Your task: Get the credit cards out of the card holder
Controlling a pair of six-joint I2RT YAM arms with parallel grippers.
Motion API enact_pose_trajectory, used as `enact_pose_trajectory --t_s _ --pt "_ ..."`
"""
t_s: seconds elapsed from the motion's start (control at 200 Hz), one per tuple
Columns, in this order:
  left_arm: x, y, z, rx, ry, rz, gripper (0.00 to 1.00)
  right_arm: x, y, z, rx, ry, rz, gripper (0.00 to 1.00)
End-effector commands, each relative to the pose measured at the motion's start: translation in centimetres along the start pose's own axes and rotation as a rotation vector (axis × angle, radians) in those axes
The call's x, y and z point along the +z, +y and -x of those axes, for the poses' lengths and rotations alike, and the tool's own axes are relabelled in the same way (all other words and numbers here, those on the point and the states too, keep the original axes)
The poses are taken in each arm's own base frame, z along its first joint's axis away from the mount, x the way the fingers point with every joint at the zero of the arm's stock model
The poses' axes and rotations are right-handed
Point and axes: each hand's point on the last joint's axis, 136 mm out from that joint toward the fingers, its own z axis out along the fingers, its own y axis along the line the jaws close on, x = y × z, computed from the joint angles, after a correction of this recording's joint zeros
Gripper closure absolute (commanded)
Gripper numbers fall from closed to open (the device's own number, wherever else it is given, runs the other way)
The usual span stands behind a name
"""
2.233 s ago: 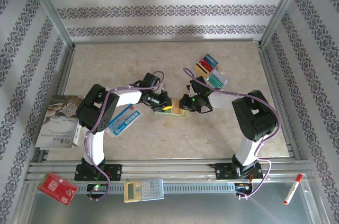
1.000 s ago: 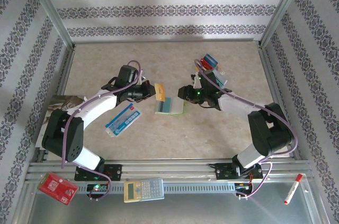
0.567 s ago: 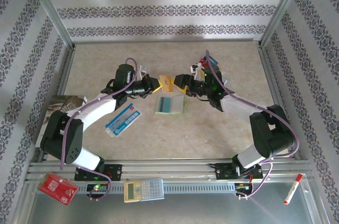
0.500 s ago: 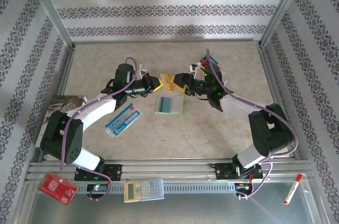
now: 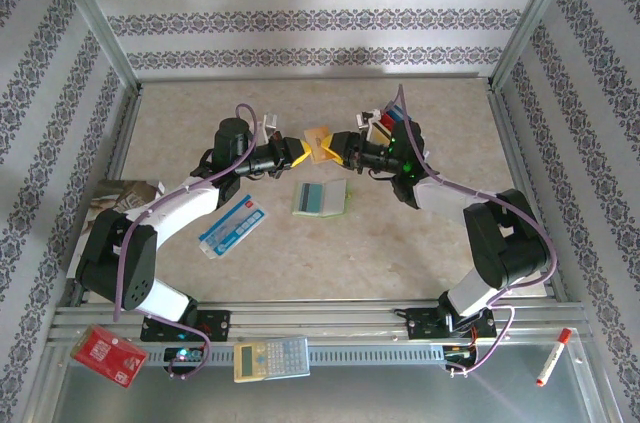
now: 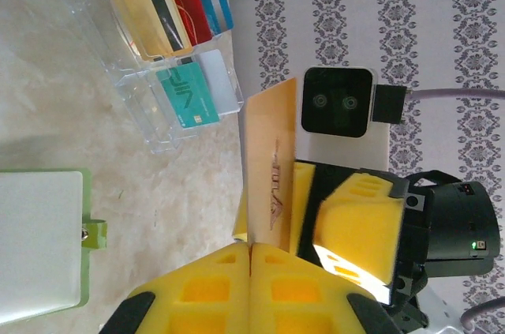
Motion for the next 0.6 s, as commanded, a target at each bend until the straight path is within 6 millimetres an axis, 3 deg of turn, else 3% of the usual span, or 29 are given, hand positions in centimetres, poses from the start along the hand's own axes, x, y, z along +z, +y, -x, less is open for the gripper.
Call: enact_pose_trajectory --t_s 0.0,0.09,0.235,0.365,0.505,0.595 --pt "-0.2 -1.6 -0.4 0.035 0.009 -0.049 1.00 -0.3 1.8 0.2 -0.058 -0.002 0.059 0.91" --pt "-0.2 -0.6 -0.4 0.032 0.000 -0.012 1.00 -0.6 1.7 0.3 -0.075 -0.012 0.054 1.00" --pt "-0.3 2.8 -0.7 0.029 -0.018 0.106 0.67 -1.5 0.3 0.7 -0.117 -0.031 -0.011 1.00" --pt "-1.0 6.0 -1.2 0.058 -0.026 0.264 0.46 -3.3 -3.2 1.3 -0.180 -0.031 -0.201 1.00" --pt "-0.9 7.9 -2.4 0.099 -0.003 0.380 0.39 -6.1 -6.8 2.5 -0.364 -0.009 -0.536 1.00" --pt "0.0 8.5 -3.3 0.090 0.024 0.386 0.39 -7.2 -7.5 3.8 -0.471 0.015 -0.663 1.00"
